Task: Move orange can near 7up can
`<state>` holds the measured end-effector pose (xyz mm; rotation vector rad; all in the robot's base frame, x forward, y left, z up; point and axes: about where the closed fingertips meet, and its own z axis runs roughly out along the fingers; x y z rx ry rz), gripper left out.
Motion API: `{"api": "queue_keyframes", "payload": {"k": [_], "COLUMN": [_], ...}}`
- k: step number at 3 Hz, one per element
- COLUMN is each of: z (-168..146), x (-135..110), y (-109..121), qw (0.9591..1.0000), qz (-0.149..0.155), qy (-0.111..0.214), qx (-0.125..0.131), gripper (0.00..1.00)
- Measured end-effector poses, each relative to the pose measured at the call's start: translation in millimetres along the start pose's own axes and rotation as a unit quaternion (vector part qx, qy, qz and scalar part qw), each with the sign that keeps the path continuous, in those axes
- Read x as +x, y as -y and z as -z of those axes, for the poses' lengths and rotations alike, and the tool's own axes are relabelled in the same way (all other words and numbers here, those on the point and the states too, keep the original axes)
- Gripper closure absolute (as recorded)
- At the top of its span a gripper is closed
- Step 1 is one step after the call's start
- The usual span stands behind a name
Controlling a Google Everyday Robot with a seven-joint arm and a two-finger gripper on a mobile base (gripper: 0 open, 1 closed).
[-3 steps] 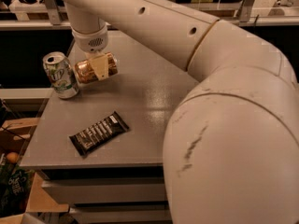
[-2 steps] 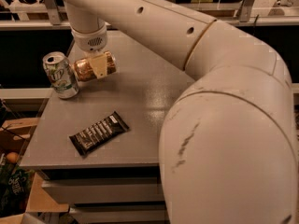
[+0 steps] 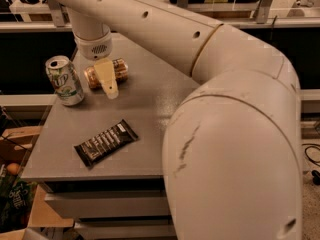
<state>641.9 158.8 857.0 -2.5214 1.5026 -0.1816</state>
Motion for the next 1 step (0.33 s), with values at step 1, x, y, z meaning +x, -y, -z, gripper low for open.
{"api": "queue_keyframes", "payload": {"k": [1], "z": [0.0], "x": [0.0], "y": [0.0], "qw": [1.0000], "qz": [0.000], "qy": [0.000], "qx": [0.000], "gripper": [0.00]}}
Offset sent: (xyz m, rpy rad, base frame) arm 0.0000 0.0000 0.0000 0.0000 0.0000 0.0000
